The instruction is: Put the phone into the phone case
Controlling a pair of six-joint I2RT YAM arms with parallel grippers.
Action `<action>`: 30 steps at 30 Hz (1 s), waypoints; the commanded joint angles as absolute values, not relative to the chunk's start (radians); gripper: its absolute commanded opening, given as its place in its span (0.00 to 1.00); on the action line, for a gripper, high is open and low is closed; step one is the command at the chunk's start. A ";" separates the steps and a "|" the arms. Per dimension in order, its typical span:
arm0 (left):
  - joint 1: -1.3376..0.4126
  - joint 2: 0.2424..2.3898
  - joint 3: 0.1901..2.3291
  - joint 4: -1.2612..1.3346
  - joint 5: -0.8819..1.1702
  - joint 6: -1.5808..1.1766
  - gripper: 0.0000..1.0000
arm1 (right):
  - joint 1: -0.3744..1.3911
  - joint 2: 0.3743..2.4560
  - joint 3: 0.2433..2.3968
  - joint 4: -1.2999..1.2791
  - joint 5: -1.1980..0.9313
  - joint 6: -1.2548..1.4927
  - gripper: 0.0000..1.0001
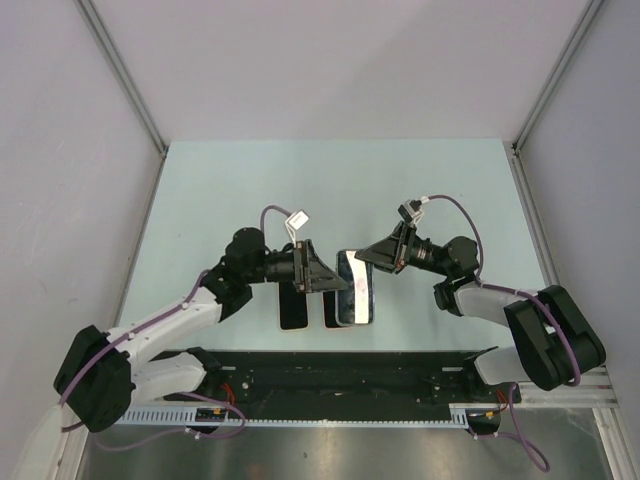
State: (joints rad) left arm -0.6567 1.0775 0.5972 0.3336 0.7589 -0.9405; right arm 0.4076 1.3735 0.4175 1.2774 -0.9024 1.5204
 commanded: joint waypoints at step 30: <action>-0.706 1.137 0.761 0.029 0.616 -0.804 0.21 | 0.384 1.339 0.436 1.589 -0.954 1.545 0.00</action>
